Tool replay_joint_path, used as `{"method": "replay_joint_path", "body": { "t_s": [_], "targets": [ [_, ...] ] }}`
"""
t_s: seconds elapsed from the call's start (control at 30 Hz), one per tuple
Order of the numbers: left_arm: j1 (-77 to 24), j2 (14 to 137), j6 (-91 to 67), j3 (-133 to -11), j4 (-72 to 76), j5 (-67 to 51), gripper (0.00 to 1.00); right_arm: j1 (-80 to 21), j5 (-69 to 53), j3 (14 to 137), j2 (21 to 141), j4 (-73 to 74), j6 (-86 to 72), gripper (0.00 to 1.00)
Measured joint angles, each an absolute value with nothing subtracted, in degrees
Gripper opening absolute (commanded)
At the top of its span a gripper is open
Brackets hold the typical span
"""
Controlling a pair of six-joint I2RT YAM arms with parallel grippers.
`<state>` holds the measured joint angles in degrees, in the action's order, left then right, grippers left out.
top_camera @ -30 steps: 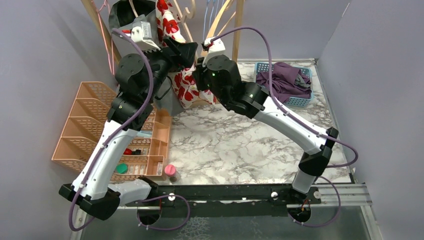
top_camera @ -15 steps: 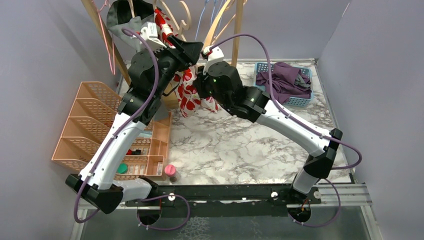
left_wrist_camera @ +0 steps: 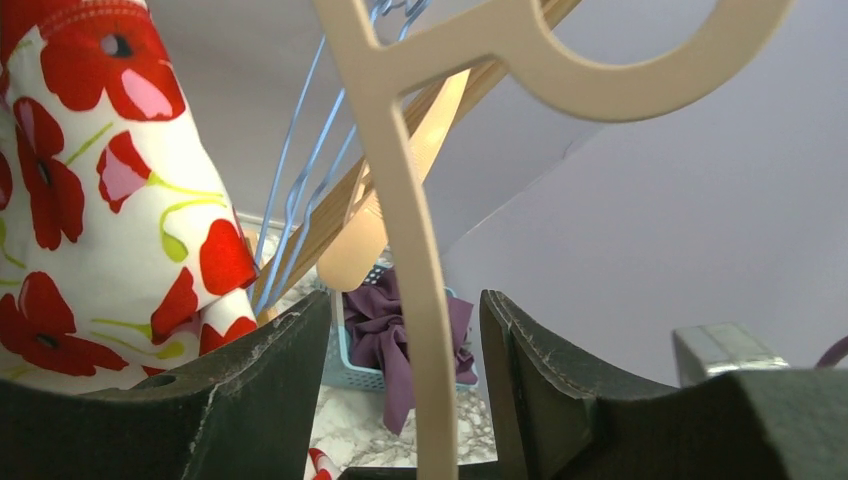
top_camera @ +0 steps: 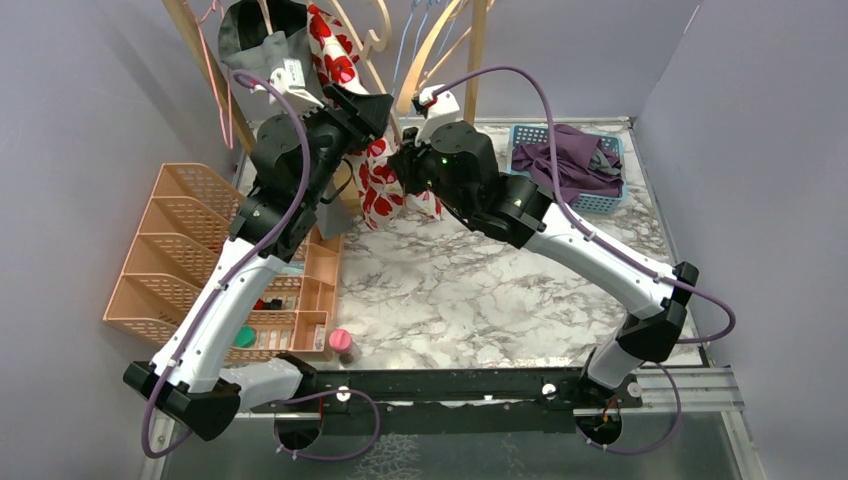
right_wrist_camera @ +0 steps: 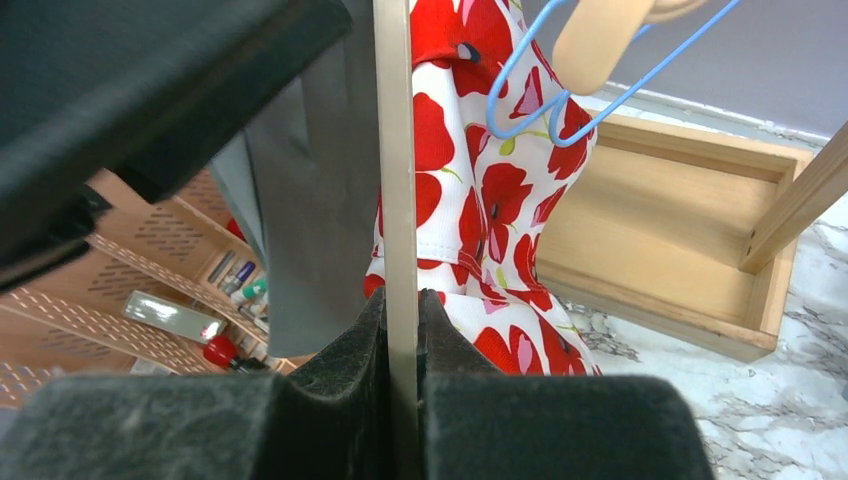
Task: Place the skirt on the hanger
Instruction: Place the hanger at the clothesline.
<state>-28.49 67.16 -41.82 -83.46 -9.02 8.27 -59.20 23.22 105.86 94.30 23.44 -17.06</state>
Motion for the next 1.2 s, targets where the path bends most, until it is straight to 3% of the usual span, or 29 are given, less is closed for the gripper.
{"method": "replay_joint_path", "body": {
  "t_s": [0.13,0.23,0.37,0.5,0.6,0.77,0.87,1.2],
  "targets": [
    [-28.5,67.6,-41.8,-82.3,-8.6,7.4,0.59,-59.2,22.4,105.8,94.0,22.5,-17.0,0.01],
    [-28.5,68.7,-42.3,-82.3,-7.1,5.7,0.52,-59.2,21.5,105.7,94.0,22.3,-17.0,0.01],
    [-28.4,69.6,-43.6,-81.9,-5.4,4.0,0.29,-59.2,20.7,105.3,93.9,22.3,-17.0,0.01],
    [-28.4,69.6,-46.5,-80.3,-3.4,2.9,0.0,-59.2,19.8,103.5,92.8,21.9,-17.1,0.01],
    [-28.6,69.4,-50.0,-79.7,-2.4,2.1,0.0,-59.2,19.4,101.3,91.6,20.2,-17.1,0.03],
    [-28.6,68.5,-54.9,-79.3,-2.5,0.5,0.0,-59.2,17.5,97.3,88.0,17.8,-17.1,0.29],
    [-28.5,67.7,-59.7,-78.8,-2.9,0.5,0.0,-59.2,16.4,94.1,84.5,15.9,-17.1,0.39],
    [-28.4,67.6,-71.5,-78.7,-3.2,2.8,0.0,-59.2,14.7,86.9,76.8,11.4,-14.7,0.39]
  ]
}}
